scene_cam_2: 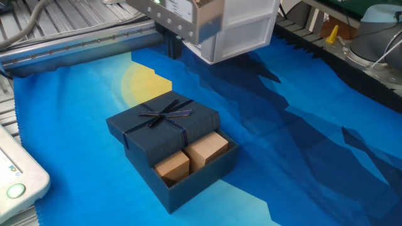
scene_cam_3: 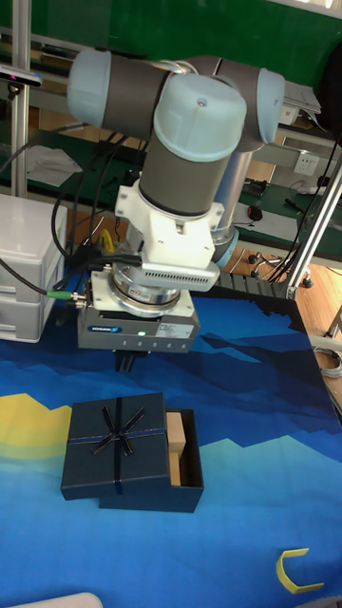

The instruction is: Slide the outer casing onto the gift box

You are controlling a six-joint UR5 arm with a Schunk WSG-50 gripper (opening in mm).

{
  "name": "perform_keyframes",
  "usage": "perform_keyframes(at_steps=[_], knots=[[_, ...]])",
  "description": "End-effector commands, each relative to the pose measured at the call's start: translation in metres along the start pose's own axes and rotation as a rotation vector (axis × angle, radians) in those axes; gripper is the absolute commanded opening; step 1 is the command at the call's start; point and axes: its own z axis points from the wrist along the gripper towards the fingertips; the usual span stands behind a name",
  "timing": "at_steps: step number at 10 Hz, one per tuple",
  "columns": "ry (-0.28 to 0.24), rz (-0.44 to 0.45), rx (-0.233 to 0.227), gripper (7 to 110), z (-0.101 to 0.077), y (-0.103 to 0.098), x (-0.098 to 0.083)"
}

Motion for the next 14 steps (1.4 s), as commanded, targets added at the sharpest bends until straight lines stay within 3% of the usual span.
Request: perform_keyframes(at_steps=[1, 2, 4, 8, 12, 14], knots=[[-0.015, -0.004, -0.021, 7, 0.000, -0.002, -0.003], [0.010, 0.058, -0.084, 7, -0.004, 0.016, -0.001], [0.005, 0.139, -0.172, 7, -0.007, 0.037, -0.005], [-0.044, 0.212, -0.177, 7, -0.008, 0.037, -0.019], [-0.053, 0.190, -0.156, 7, -0.006, 0.031, -0.022], [-0.038, 0.178, -0.157, 7, 0.000, 0.019, -0.056]])
